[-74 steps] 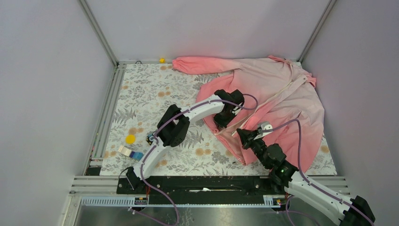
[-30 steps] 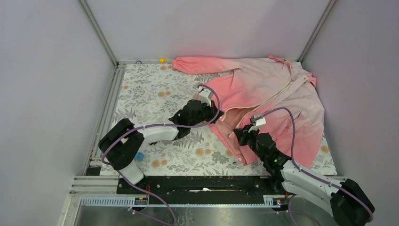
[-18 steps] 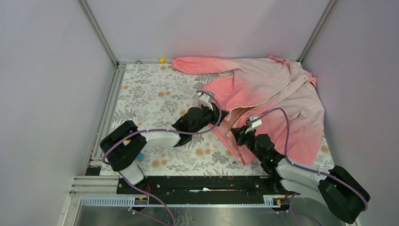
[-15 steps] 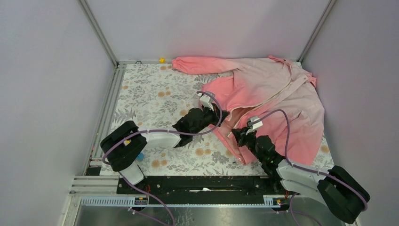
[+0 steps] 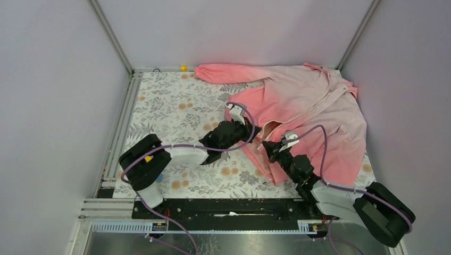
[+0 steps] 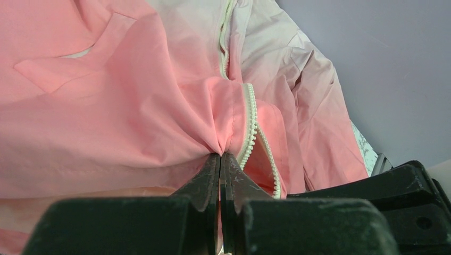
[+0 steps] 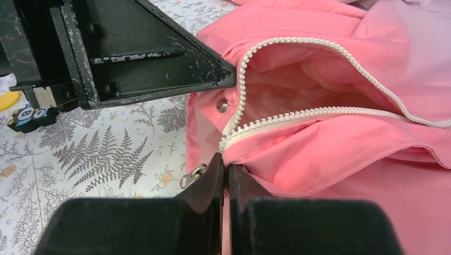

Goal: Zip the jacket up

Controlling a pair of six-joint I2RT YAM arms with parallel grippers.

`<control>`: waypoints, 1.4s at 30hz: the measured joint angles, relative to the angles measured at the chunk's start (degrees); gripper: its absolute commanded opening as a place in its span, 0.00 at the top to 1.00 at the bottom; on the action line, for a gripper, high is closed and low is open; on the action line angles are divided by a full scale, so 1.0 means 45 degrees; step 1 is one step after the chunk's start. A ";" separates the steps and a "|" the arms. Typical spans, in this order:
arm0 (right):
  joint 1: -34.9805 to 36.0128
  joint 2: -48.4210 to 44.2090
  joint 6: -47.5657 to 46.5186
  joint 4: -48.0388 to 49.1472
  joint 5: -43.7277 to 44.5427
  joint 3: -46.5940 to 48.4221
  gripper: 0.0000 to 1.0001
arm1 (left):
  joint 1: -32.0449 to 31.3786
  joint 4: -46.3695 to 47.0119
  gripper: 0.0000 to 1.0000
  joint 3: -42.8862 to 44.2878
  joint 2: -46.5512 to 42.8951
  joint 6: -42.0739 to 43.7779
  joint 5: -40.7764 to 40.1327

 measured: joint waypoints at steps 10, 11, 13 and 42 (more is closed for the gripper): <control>-0.0010 0.1841 -0.0704 0.2623 0.0092 -0.0005 1.00 | 0.0000 -0.0476 1.00 0.0228 0.0049 -0.0112 0.0117; -0.0010 0.1855 -0.0753 0.2866 0.0141 -0.0005 1.00 | 0.0000 -0.0481 1.00 0.0257 0.0049 -0.0112 0.0126; -0.0010 0.1899 -0.0860 0.3269 0.0253 -0.0005 1.00 | 0.0000 -0.0486 1.00 0.0311 0.0049 -0.0112 0.0155; -0.0015 -0.0447 -0.0913 0.0588 0.0636 -0.0010 1.00 | 0.0000 -0.1923 1.00 0.1404 0.0044 0.0175 0.0287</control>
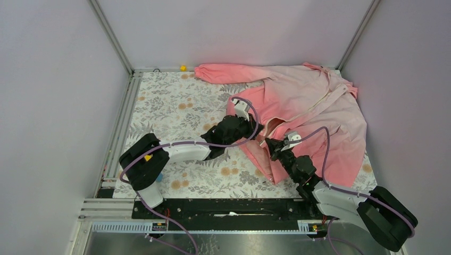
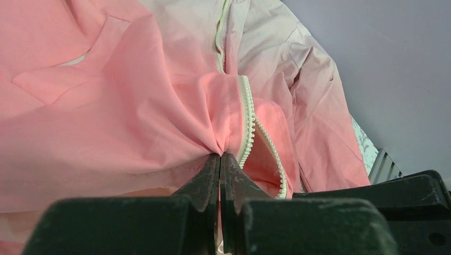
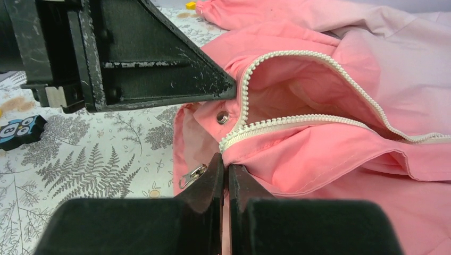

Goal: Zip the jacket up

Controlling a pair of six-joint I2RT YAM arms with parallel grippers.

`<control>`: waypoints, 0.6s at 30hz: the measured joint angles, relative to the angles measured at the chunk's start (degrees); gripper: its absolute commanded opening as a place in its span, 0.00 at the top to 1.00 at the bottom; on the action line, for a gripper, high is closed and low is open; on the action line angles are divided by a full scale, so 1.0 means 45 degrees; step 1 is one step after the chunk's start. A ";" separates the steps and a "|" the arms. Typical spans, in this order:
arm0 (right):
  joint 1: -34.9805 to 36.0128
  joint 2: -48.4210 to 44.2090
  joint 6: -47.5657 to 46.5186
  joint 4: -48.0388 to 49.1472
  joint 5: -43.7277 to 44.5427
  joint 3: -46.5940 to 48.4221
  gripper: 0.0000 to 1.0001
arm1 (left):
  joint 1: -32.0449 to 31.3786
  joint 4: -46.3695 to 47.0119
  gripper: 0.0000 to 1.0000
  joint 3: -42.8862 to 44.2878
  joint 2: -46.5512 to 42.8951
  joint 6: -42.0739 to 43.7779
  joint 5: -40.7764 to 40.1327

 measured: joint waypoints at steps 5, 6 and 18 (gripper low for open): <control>0.0000 0.0262 0.0005 0.0117 0.0068 0.0000 1.00 | 0.0000 -0.0029 1.00 0.0034 0.0000 0.0000 0.0044; 0.0000 0.0340 0.0005 0.0257 0.0097 0.0000 1.00 | 0.0000 -0.0029 1.00 0.0034 0.0000 0.0000 0.0053; -0.0005 0.0748 -0.0024 0.1214 0.0699 0.0000 1.00 | 0.0000 -0.0039 1.00 0.0034 -0.0019 0.0039 0.0325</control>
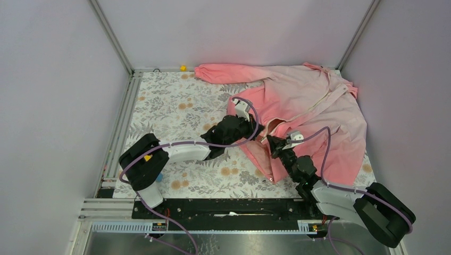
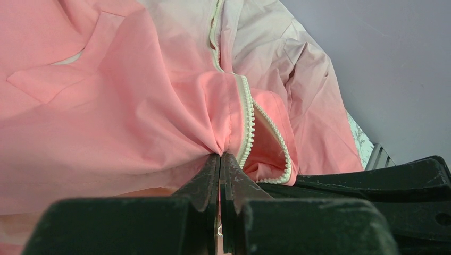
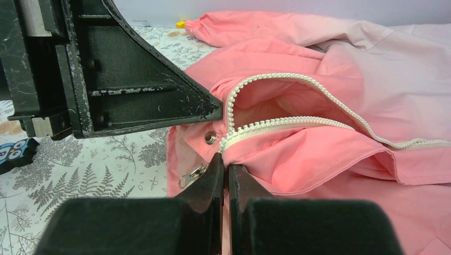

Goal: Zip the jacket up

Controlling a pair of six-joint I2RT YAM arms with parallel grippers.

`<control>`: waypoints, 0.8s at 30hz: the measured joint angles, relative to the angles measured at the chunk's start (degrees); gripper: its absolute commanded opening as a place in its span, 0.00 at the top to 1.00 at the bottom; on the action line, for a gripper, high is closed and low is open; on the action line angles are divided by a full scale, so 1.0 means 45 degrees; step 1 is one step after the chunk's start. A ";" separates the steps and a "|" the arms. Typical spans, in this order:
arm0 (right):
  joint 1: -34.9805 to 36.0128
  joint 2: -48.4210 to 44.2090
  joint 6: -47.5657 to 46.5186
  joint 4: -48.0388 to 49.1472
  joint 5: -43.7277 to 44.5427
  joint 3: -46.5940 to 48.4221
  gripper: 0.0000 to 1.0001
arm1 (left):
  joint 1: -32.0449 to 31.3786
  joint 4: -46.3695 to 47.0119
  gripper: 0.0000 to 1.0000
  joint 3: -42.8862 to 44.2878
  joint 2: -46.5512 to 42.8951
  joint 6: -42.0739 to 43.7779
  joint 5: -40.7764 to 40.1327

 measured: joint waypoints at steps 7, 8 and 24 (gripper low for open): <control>0.0000 -0.0214 0.0000 -0.0039 -0.0010 0.0000 1.00 | 0.0073 -0.0015 1.00 -0.0005 -0.0160 0.0010 0.0005; 0.0000 -0.0204 0.0000 -0.0068 -0.0015 0.0000 1.00 | 0.0087 -0.0015 1.00 -0.0005 -0.0170 0.0010 0.0010; 0.0000 -0.0146 0.0000 -0.0058 0.0102 0.0000 1.00 | 0.0141 -0.0209 1.00 -0.0005 -0.0204 0.0005 0.0063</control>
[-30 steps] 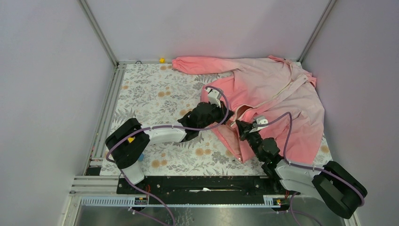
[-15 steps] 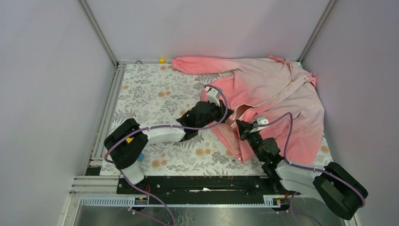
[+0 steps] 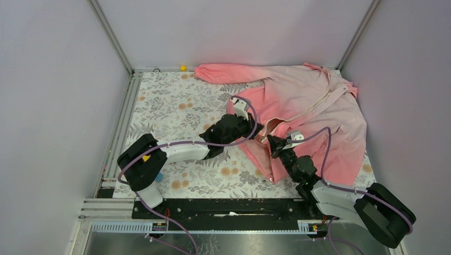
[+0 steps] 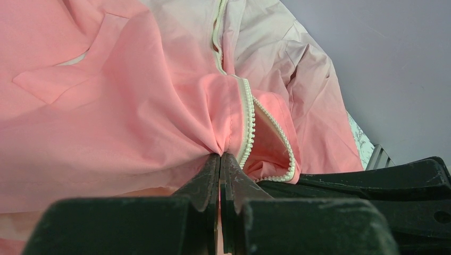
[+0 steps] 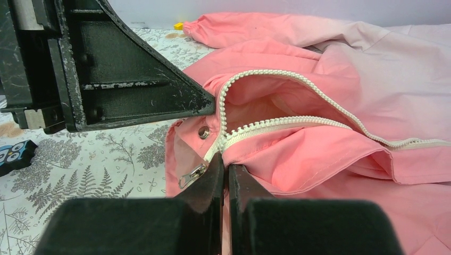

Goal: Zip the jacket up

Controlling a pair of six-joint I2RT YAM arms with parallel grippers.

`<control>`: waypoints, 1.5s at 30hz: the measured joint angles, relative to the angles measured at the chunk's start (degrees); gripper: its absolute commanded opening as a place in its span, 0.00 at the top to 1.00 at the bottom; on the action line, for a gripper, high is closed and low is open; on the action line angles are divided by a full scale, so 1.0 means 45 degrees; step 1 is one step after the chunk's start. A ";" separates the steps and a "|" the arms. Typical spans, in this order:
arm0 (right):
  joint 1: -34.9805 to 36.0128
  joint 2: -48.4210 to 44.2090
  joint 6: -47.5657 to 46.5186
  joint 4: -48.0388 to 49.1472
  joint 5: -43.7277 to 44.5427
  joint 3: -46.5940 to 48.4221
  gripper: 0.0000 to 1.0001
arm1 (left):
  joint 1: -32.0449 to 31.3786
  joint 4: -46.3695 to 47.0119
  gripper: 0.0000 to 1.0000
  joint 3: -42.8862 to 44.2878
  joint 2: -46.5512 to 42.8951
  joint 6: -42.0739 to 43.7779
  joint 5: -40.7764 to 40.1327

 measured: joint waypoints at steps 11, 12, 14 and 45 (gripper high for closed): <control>0.0000 0.0044 0.0005 0.0078 0.0044 0.0000 1.00 | 0.0000 -0.0034 1.00 -0.0005 -0.0005 0.0005 0.0199; 0.0000 0.0078 0.0005 0.0078 0.0053 0.0000 1.00 | 0.0000 -0.0034 1.00 -0.0005 -0.0005 0.0005 0.0228; 0.0000 0.0117 0.0005 0.0083 0.0121 0.0000 1.00 | 0.0000 -0.0034 1.00 -0.0010 -0.0010 0.0005 0.0277; 0.0000 0.0631 -0.0272 0.0733 0.0291 0.0000 1.00 | 0.0437 -0.3133 1.00 0.1205 -0.0301 0.0335 0.1812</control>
